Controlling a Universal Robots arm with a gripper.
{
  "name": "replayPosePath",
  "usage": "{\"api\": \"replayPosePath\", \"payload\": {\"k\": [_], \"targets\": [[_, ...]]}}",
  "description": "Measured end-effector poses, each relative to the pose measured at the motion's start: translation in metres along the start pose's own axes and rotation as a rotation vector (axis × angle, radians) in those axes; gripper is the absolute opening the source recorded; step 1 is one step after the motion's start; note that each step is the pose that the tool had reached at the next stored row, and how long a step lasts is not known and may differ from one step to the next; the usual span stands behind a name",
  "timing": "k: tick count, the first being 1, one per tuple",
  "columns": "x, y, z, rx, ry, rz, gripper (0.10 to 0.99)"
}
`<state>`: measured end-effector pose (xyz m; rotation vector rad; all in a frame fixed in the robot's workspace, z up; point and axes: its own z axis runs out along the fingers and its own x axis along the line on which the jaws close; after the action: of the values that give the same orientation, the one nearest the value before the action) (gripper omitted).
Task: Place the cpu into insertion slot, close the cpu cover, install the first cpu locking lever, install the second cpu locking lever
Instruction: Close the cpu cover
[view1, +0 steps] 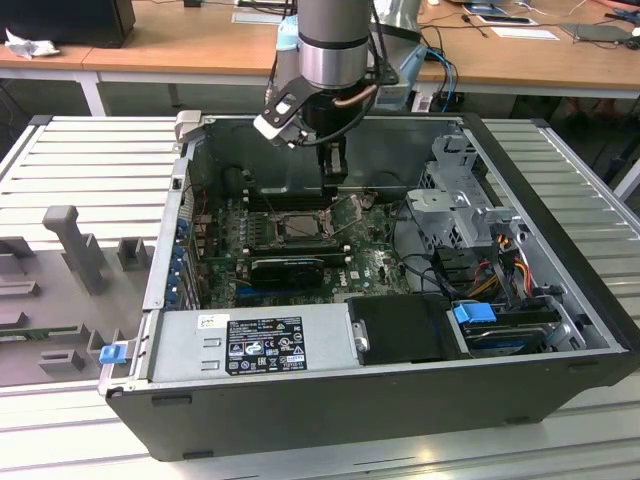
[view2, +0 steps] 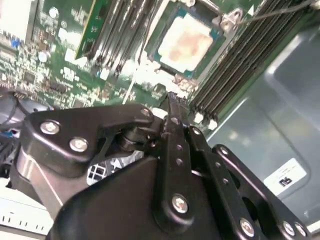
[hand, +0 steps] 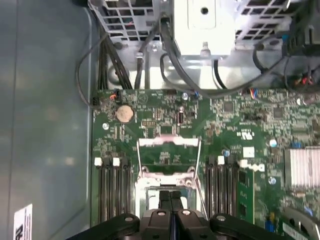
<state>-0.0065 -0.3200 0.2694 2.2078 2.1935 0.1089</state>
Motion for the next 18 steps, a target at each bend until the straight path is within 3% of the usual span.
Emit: {"api": "replayPosePath", "payload": {"k": [3,10,13,18], "targets": [[0.0,0.0127,0.0022,0.006,0.0006,-0.009,0.106],[-0.0001,0.0229,0.0085,0.009,0.0007,-0.01,0.106],[-0.0001,0.0365,0.0117,0.019,0.0006,-0.011,0.106],[-0.0001,0.0465,0.0151,0.023,0.0008,-0.013,0.106]]}}
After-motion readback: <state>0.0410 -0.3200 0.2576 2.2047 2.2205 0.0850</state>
